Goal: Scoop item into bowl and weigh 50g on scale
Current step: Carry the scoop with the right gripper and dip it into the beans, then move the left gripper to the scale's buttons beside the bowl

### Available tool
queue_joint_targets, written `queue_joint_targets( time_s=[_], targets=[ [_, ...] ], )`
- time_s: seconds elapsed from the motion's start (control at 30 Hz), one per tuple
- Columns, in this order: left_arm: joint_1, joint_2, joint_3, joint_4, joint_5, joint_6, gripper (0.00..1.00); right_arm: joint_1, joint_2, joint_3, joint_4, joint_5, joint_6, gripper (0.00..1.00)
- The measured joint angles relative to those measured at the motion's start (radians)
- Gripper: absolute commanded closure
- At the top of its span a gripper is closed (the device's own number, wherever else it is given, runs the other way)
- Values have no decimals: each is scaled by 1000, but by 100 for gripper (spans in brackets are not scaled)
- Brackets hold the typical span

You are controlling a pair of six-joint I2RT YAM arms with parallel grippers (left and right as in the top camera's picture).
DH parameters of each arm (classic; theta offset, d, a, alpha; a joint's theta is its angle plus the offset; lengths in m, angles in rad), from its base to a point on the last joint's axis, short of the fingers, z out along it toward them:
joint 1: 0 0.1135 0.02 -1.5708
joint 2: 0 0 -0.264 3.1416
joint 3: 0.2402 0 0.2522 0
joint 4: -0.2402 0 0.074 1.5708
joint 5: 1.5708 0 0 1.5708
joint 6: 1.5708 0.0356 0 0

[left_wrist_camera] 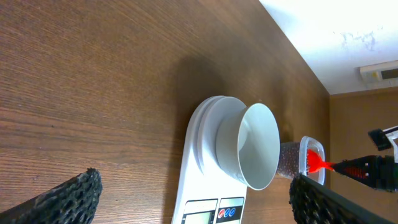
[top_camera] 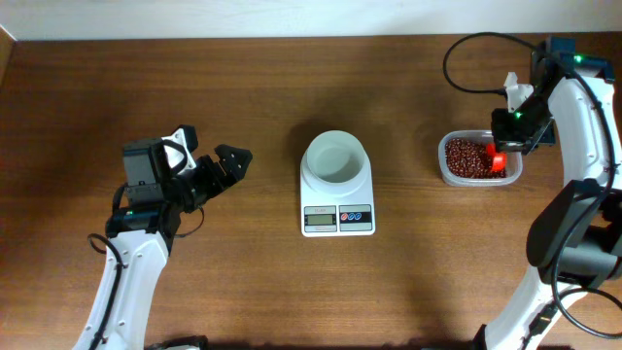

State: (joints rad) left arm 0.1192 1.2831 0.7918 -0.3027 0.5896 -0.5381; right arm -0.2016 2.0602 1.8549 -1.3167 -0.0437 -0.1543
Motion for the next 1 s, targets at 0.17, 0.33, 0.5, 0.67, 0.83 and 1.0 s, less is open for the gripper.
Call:
queue_joint_targets(
  time_s=[0.17, 0.33, 0.5, 0.67, 0.83, 1.0],
  targets=[
    [0, 0, 0, 0, 0, 0, 1, 0, 0, 0, 1, 0, -2, 69],
    [0, 0, 0, 0, 0, 0, 1, 0, 0, 0, 1, 0, -2, 63],
    [0, 0, 0, 0, 0, 0, 1, 0, 0, 0, 1, 0, -2, 62],
    [0, 0, 0, 0, 0, 0, 1, 0, 0, -16, 11, 0, -2, 62],
    [0, 0, 0, 0, 0, 0, 1, 0, 2, -70, 60, 0, -2, 67],
    [0, 0, 0, 0, 0, 0, 1, 0, 2, -74, 79, 11, -2, 72]
  ],
)
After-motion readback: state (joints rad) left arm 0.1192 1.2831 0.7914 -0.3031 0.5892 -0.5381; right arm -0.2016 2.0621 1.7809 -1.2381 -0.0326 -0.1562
